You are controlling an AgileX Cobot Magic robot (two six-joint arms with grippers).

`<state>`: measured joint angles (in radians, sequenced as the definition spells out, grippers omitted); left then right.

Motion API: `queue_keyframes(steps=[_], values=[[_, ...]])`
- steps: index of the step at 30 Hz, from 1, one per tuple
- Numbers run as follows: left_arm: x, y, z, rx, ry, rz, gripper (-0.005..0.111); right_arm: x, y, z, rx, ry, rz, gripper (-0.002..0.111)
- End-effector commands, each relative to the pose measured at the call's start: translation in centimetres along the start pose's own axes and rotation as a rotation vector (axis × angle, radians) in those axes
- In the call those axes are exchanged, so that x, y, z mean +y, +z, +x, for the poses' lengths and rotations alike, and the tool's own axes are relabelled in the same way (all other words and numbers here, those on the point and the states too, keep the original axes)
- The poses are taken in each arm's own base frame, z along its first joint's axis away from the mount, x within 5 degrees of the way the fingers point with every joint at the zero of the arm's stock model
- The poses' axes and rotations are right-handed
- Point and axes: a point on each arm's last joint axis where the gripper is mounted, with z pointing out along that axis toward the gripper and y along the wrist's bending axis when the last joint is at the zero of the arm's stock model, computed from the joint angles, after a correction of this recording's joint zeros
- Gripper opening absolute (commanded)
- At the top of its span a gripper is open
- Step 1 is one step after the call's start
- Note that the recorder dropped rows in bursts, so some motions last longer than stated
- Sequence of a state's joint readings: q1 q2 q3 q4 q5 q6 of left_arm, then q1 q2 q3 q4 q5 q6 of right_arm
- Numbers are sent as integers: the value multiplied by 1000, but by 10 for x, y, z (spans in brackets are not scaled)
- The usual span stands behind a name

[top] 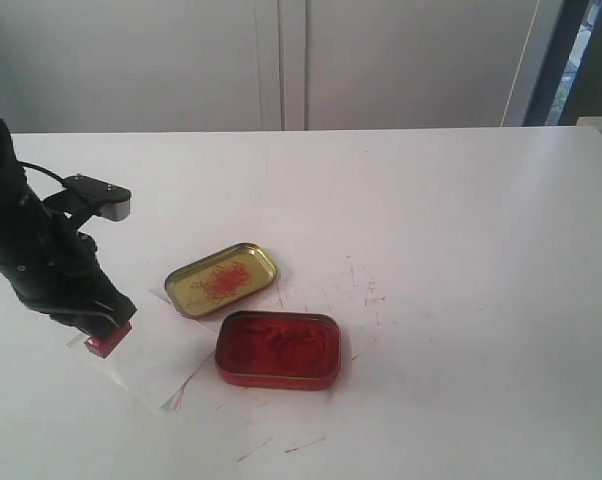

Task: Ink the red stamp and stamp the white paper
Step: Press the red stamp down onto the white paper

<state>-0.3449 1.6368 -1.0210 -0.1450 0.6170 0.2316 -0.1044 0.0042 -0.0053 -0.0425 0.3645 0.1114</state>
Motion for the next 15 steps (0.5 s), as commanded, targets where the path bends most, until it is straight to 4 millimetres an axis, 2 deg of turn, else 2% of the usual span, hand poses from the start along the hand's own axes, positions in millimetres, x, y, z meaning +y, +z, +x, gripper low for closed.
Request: queue_keyframes(steps=[1, 8, 15], values=[[-3, -6, -5, 9, -9, -16, 0, 0, 0, 0, -13, -4, -5, 0], [-1, -13, -16, -18, -17, -26, 0, 0, 0, 0, -13, -4, -5, 0], [0, 3, -17, 30, -36, -3, 0, 0, 0, 0, -13, -4, -5, 0]])
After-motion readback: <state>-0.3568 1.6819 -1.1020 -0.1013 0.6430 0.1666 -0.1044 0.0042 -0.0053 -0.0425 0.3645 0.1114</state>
